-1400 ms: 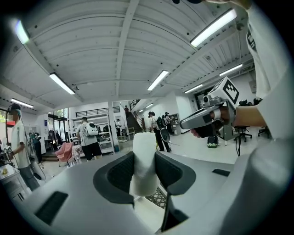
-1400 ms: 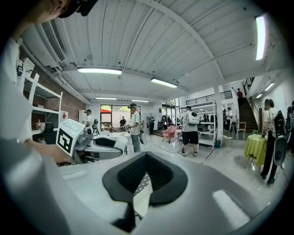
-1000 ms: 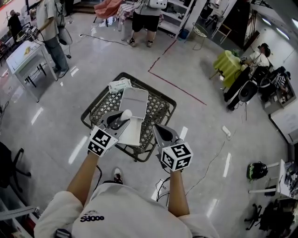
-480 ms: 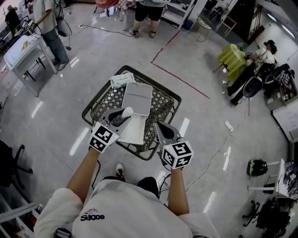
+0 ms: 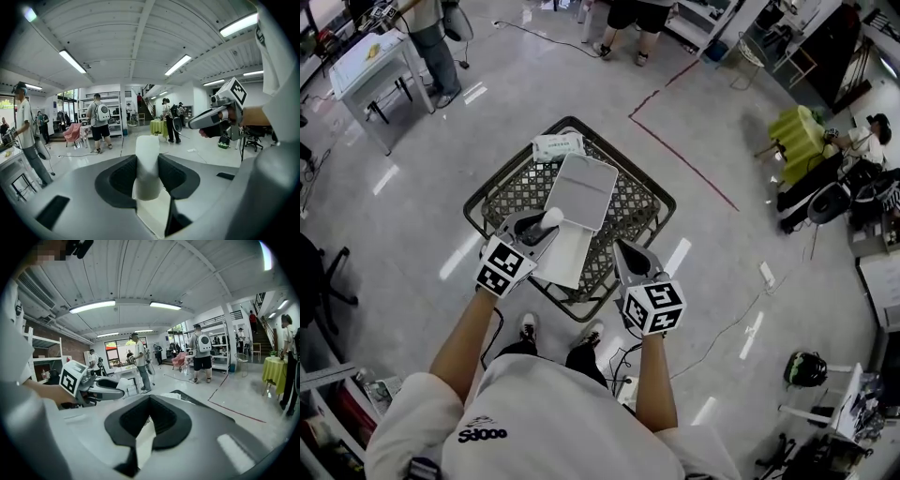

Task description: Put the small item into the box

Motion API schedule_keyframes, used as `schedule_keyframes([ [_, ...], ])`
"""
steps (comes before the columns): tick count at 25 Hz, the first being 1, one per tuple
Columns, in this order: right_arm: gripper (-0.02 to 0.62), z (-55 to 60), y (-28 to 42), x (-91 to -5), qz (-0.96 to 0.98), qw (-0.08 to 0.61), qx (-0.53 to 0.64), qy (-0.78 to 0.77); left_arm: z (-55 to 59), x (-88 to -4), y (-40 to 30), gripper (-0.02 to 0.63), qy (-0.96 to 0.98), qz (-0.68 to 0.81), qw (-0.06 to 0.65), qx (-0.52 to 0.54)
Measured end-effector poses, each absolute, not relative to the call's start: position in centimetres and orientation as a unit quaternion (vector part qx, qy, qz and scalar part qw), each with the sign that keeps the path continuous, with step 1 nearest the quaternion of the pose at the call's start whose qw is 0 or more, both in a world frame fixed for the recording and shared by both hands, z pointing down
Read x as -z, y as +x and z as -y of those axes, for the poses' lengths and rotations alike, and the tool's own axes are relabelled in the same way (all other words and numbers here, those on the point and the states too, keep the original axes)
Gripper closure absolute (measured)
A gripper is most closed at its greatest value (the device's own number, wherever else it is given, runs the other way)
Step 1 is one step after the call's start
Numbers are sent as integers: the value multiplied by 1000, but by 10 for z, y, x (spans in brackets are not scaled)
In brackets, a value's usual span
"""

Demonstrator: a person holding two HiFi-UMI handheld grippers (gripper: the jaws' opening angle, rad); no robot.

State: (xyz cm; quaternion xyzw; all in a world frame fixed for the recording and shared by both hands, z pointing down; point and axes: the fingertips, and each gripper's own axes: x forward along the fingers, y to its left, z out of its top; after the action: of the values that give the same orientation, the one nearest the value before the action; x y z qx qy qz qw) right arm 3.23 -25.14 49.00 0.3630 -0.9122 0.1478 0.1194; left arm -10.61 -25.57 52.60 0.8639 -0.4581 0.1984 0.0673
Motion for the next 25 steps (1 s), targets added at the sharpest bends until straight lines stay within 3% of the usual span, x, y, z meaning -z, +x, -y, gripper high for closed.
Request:
schedule_keyframes([
  [25, 584, 274, 42, -584, 905, 178, -213, 322, 281, -661, -75, 468, 848, 408, 142, -308],
])
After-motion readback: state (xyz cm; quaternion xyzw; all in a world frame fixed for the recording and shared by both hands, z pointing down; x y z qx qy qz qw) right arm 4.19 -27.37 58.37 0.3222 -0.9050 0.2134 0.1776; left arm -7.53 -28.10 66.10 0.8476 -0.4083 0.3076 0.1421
